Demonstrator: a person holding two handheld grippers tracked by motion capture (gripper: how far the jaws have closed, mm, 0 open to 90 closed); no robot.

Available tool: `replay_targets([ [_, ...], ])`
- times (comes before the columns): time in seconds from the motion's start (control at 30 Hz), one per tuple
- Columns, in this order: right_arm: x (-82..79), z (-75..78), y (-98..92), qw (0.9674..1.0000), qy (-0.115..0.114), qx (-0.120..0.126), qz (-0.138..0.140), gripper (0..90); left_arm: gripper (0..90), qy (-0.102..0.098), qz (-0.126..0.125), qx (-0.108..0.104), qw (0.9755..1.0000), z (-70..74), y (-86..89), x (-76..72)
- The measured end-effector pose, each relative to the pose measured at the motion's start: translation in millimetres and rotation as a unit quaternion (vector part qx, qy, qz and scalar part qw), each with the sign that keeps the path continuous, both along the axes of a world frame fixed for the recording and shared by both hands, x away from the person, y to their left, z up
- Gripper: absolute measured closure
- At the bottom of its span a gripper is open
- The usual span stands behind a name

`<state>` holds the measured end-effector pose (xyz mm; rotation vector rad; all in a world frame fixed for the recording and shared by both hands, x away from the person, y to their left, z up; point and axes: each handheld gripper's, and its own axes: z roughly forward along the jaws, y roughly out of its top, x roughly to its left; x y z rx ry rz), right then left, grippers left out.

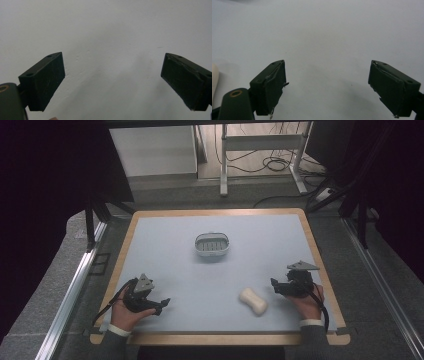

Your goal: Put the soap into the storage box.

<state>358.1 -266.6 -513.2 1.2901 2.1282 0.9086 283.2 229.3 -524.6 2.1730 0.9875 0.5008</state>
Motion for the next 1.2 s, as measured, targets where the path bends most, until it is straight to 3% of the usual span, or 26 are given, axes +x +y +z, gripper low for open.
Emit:
replay_targets([
  [0.13, 0.1, 0.3, 1.7, 1.0, 0.0, 0.004, 0.008, 16.4, 5.7, -0.003, 0.004, -0.008, 1.0, 2.1, 2.0, -1.6],
  [0.2, 0.2, 1.5, -0.5, 0.9999, 0.002, 0.007, 0.011, 17.9, 5.8, 0.0, 0.015, -0.028, 0.9995, 0.4, 4.7, -1.4],
  [0.33, -0.9, 3.0, -4.5, 1.0, 0.001, 0.002, 0.009, 18.0, 5.7, 0.002, 0.025, -0.032, 0.9992, 0.3, 7.9, -0.4],
  [0.7, -1.8, 11.8, -14.8, 0.9998, 0.005, 0.013, 0.011, 18.4, 5.7, 0.006, 0.02, -0.03, 0.9993, -2.1, 7.6, 0.7],
  [0.77, -2.4, 14.8, -16.4, 0.9994, 0.008, 0.026, 0.019, 19.0, 5.7, 0.006, 0.019, -0.029, 0.9994, -2.2, 7.6, 0.7],
  [1.2, -10.8, 35.2, -11.0, 0.9986, 0.005, 0.019, 0.05, 19.2, 5.7, 0.011, 0.014, -0.024, 0.9996, -4.2, 5.2, 1.3],
])
